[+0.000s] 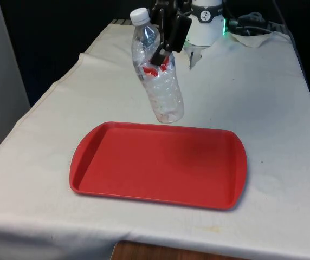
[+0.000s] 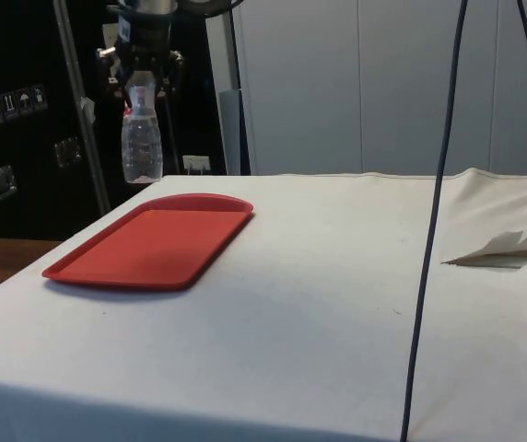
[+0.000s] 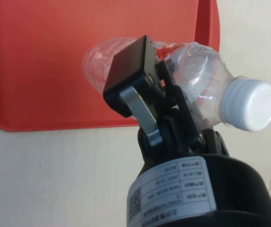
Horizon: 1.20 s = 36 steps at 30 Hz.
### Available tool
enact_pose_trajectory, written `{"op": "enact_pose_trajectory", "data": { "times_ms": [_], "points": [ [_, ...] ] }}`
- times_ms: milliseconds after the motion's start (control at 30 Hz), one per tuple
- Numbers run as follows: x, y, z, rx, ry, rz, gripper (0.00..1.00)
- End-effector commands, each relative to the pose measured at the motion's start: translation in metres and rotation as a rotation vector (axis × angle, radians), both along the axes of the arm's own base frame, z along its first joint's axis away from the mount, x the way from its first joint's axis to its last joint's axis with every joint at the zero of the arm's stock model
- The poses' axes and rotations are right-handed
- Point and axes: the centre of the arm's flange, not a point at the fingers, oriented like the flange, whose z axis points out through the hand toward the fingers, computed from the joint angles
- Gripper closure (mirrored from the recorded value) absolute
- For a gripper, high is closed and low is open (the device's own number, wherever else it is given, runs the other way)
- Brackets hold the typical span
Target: Place the bottle upright on the tray.
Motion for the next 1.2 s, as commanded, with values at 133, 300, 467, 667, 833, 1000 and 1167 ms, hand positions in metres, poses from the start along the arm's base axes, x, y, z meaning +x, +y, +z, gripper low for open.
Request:
{"op": "enact_pose_trajectory", "data": {
  "times_ms": [133, 300, 467, 667, 833, 1000, 1167],
  "points": [
    [0.001, 0.004, -0.002, -0.011, -0.016, 0.018, 1.00],
    [0.002, 0.006, -0.005, -0.034, -0.011, 0.033, 1.00],
    [0.002, 0.007, -0.006, -0.053, -0.007, 0.045, 1.00],
    [0.003, 0.007, -0.010, -0.082, -0.008, 0.064, 1.00],
    [0.004, 0.008, -0.012, -0.098, -0.012, 0.077, 1.00],
    [0.005, 0.009, -0.019, -0.121, -0.020, 0.096, 1.00],
    [0.005, 0.010, -0.023, -0.135, -0.023, 0.105, 1.00]
  ]
}}
